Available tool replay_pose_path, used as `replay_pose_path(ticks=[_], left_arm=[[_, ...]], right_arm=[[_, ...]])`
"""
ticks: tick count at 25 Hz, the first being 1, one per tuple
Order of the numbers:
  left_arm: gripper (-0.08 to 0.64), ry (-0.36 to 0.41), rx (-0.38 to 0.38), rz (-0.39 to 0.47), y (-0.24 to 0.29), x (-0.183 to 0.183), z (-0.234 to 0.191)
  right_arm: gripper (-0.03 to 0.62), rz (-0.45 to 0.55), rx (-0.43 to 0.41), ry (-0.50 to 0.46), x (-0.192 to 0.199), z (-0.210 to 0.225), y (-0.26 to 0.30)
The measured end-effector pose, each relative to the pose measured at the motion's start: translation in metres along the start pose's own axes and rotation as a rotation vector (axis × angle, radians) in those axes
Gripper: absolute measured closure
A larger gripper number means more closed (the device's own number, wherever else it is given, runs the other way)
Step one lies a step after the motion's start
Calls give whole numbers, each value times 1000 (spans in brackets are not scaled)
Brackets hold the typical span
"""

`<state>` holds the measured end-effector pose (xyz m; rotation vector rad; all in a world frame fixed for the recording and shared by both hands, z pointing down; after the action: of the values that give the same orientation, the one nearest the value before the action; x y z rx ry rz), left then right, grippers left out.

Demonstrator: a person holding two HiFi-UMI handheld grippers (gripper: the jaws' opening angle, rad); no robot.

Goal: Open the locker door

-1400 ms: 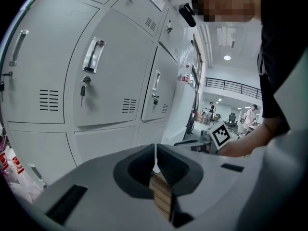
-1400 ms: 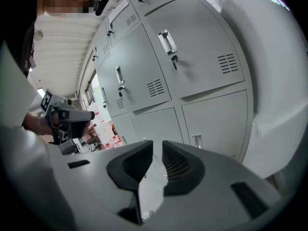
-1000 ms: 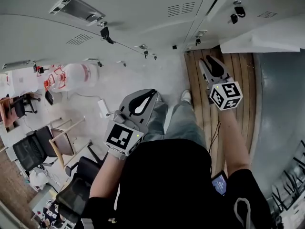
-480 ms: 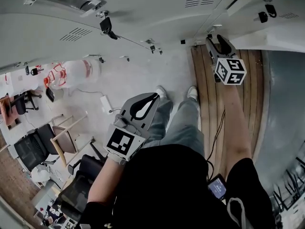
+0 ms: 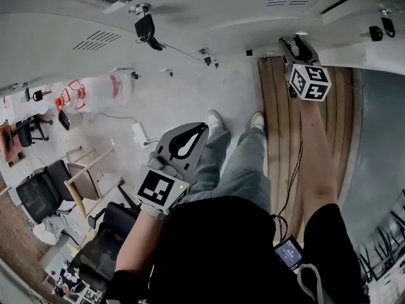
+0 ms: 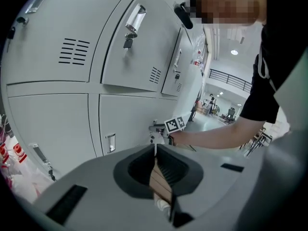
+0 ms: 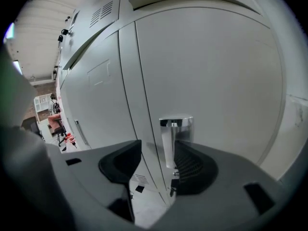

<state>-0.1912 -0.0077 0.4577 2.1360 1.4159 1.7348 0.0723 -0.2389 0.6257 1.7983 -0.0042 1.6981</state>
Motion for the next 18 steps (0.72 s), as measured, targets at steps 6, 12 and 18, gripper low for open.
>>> replay_pose_path(ticks=[6, 12, 18], left_arm=[[531, -20, -11, -11, -4, 11, -9], [531, -30, -16, -32, -3, 19, -13], [531, -32, -10, -25, -2, 17, -14]], right_arm=[[379, 29, -17, -17, 1, 1, 7], [380, 66, 11, -6, 2, -1, 7], [380, 68, 23, -7, 3, -1, 6]])
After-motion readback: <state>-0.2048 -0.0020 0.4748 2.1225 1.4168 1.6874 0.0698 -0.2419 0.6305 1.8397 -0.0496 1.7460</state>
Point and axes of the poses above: the fingertips, and each gripper's own axes: y forward along the fingers, z to its right, x out of its underside, the point moved 4 cm from there along -y, backward along the fingers, and after that the axes turned 7 degrees about -y, right-handed, at the moved point
